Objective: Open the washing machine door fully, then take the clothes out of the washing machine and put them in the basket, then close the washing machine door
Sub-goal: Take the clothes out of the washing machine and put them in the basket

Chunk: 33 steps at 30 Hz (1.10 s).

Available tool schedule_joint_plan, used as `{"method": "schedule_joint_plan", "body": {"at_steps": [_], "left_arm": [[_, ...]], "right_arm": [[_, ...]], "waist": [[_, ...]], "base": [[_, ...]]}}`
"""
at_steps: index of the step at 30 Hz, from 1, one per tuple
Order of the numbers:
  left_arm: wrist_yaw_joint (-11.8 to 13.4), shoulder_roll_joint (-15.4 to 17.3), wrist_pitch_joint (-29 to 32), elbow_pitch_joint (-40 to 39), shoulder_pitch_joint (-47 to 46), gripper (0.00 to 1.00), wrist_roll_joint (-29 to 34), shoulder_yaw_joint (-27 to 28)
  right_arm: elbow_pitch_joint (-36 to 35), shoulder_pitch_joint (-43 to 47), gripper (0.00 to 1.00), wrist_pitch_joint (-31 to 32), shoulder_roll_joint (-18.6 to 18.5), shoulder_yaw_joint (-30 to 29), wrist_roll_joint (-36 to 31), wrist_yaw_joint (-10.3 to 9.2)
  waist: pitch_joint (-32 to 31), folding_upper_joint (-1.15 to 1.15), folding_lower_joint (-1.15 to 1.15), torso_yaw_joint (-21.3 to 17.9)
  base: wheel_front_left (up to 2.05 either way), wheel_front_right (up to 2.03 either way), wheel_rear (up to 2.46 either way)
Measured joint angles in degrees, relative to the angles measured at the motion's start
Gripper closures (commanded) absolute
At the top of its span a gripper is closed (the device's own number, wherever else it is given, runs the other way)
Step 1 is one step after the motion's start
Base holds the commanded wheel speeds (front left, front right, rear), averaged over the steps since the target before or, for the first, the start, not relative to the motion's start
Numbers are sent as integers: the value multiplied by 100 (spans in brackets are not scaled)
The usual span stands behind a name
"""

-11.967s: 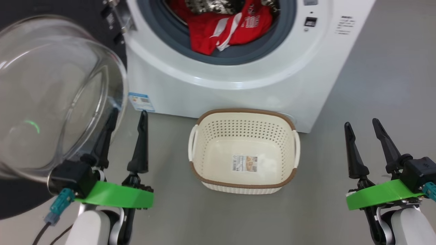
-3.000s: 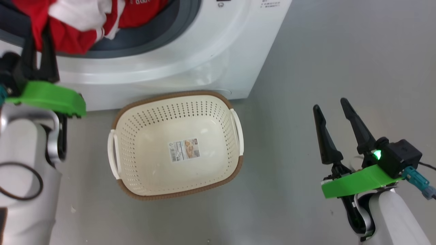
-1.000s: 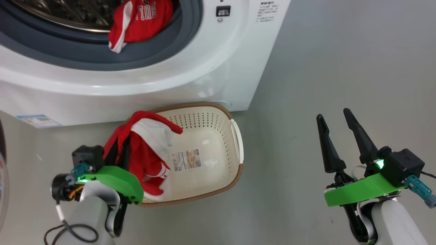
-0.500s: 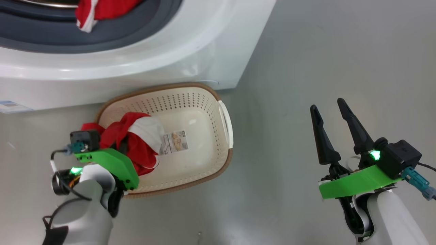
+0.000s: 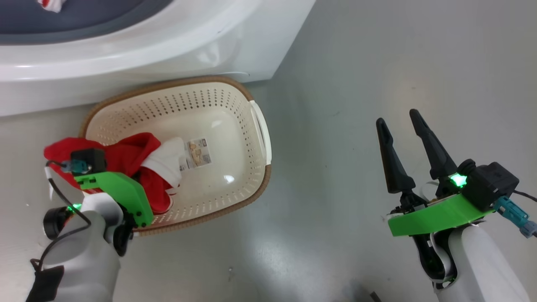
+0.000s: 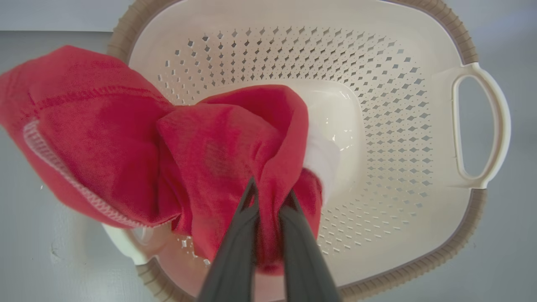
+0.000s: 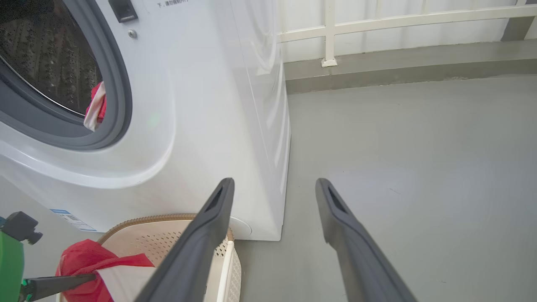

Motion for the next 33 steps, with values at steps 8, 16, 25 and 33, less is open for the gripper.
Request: {"method": "schedule_joint_plan", "body": {"at_steps": [8, 16, 25, 33], "left_arm": [[52, 67, 102, 33, -98, 100, -66, 2], [41, 80, 103, 43, -196, 100, -66, -78], [-1, 78, 46, 53, -194, 0, -82, -160], [-1, -21, -265, 56, -191, 0, -67, -314]], "right_arm": [[-3, -90, 0, 0, 1, 16, 43, 0], [7, -172, 0, 0, 1, 26, 68, 1], [44, -207, 0, 0, 1, 33, 101, 0], [88, -204, 0, 0, 1, 22, 101, 0]], "waist": [[268, 0, 0, -136], [341, 0, 0, -207], [255, 0, 0, -188], [53, 0, 0, -113]], "base": [[0, 0, 0], [0, 0, 0], [0, 0, 0], [0, 0, 0]]}}
